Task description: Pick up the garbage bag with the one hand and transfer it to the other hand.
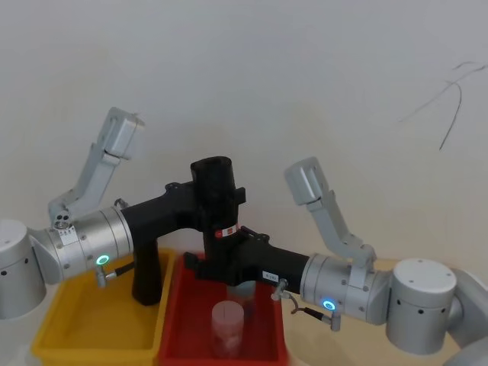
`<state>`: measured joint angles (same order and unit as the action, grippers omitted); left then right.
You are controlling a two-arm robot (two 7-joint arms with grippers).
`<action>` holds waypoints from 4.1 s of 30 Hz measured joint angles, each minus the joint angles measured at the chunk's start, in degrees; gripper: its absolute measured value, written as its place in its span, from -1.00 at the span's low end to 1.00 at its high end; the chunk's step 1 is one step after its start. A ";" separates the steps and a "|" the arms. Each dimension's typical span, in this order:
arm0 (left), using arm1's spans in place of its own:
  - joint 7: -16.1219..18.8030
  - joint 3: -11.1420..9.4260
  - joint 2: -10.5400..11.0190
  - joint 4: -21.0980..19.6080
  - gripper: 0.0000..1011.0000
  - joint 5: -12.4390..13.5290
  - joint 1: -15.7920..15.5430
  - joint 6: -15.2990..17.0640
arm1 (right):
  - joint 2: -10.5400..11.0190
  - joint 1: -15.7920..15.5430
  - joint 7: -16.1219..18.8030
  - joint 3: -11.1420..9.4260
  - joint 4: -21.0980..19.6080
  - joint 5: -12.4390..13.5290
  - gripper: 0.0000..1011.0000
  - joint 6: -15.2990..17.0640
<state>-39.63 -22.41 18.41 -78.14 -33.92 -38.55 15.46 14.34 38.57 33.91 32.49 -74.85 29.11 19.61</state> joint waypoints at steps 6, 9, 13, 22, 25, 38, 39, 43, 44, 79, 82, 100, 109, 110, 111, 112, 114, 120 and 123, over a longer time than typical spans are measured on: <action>0.00 0.00 0.00 0.00 -0.14 0.00 0.00 0.00 | -0.72 0.95 0.39 0.78 1.52 0.12 0.98 -0.46; 0.00 0.00 0.00 0.00 -0.14 0.00 0.00 0.00 | -0.87 1.15 0.45 0.95 1.85 0.14 0.98 -0.55; 0.00 0.00 0.00 0.00 -0.14 0.00 0.00 0.00 | -1.11 1.49 0.54 1.21 2.44 0.19 0.98 -0.76; 0.00 0.00 0.00 0.00 -0.14 0.00 0.00 0.00 | -1.35 1.84 0.69 1.52 3.05 0.24 0.57 -0.94; 0.00 0.00 0.00 0.00 -0.14 -0.01 0.00 0.00 | -1.41 1.92 0.71 1.59 3.17 0.25 0.42 -0.97; 0.00 0.00 -0.01 0.00 -0.11 -0.01 0.00 0.00 | -1.53 2.08 0.76 1.77 3.42 0.32 0.15 -1.03; 0.00 0.00 -0.02 0.00 -0.08 -0.01 0.00 -0.01 | -1.52 2.08 0.77 1.78 3.42 0.37 0.15 -1.05; 0.00 0.00 -0.04 0.00 0.17 -0.01 0.00 -0.01 | -1.46 2.03 0.76 1.78 3.33 0.48 0.09 -1.16; 0.00 0.00 -0.05 0.00 0.20 -0.01 0.00 -0.01 | -1.43 1.96 0.68 1.77 3.25 0.53 0.07 -1.24; -2.74 1.65 2.78 -3.75 0.98 -4.31 2.38 1.66 | 0.40 -2.63 -11.07 -1.22 -3.38 -0.52 0.04 -1.60; -1.82 2.23 3.12 -4.44 0.98 -4.59 2.91 1.68 | 1.02 -3.37 -12.28 -1.63 -4.45 -0.90 0.04 -1.05; 8.16 6.03 4.61 -7.99 0.98 -4.01 6.57 1.08 | 7.69 -12.04 -20.79 -5.93 -14.66 -4.07 0.04 2.43; 14.83 7.34 4.97 -9.53 0.98 -2.27 8.38 1.08 | 9.98 -16.00 -23.55 -7.77 -17.04 -5.30 0.04 2.98; 15.59 7.44 4.99 -9.68 0.98 -2.05 8.56 1.11 | 10.09 -16.21 -23.71 -7.87 -17.12 -5.37 0.04 3.00; 16.18 7.52 5.00 -9.78 0.98 -1.88 8.68 1.14 | 10.33 -16.66 -23.93 -8.06 -17.29 -5.48 0.04 3.03; 16.74 7.60 5.01 -9.88 0.98 -1.71 8.81 1.18 | 10.44 -16.87 -24.03 -8.15 -17.36 -5.55 0.05 3.04; 18.68 7.82 5.02 -10.18 0.98 -1.11 9.19 1.35 | 10.72 -17.37 -24.29 -8.41 -17.56 -5.68 0.18 3.06; 22.77 8.43 5.02 -10.71 0.98 0.34 10.11 1.81 | 11.29 -18.39 -24.81 -8.89 -17.94 -5.96 0.50 3.16; 24.17 8.65 5.01 -10.86 0.98 0.88 10.42 1.97 | 11.49 -18.76 -25.03 -9.08 -18.07 -6.07 0.68 3.19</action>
<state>-15.46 -13.76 23.42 -89.00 -33.04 -28.13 17.43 25.83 19.81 8.88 23.41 -92.92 23.04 22.80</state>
